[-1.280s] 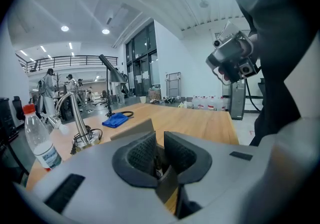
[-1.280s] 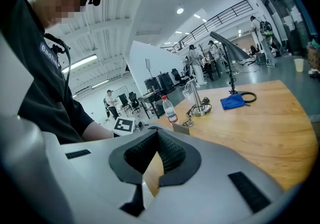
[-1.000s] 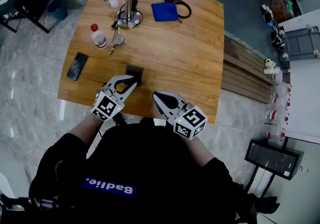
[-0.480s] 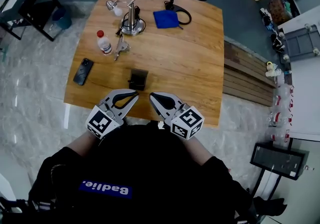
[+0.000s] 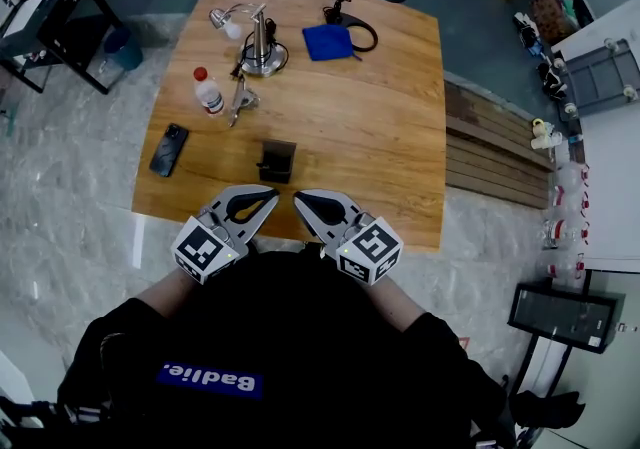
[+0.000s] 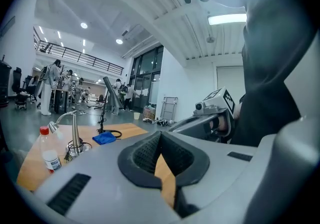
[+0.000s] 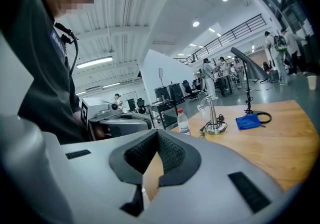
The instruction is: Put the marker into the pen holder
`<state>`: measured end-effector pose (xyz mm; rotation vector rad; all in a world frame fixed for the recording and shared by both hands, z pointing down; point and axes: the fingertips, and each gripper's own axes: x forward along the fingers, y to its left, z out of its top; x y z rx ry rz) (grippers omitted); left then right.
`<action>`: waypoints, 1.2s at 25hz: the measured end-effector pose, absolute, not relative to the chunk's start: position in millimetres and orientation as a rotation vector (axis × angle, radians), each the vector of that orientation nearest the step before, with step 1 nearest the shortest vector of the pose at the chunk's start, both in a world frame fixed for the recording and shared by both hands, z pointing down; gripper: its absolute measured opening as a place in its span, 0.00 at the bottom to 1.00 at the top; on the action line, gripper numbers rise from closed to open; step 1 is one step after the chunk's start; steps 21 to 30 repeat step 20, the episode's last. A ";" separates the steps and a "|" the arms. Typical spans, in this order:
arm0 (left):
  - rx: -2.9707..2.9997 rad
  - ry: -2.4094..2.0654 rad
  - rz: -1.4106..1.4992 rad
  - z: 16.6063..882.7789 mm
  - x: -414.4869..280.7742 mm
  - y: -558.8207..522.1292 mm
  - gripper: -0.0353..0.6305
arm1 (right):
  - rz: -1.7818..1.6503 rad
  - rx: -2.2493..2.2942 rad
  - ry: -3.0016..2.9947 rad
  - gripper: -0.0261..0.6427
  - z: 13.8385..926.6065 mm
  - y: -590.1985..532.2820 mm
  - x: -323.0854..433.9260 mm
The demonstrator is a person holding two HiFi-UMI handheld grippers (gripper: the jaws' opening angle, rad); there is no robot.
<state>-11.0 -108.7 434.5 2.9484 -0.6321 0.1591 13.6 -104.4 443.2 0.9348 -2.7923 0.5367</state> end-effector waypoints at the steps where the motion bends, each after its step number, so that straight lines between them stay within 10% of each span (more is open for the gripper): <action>1: 2.947 -0.631 0.160 434.6 -10.6 -108.5 0.07 | 0.538 0.934 -2.791 0.05 443.4 -104.0 13.7; 30: 2.914 -0.642 0.154 438.0 -10.6 -112.8 0.07 | 0.573 0.900 -2.773 0.05 447.2 -108.3 11.7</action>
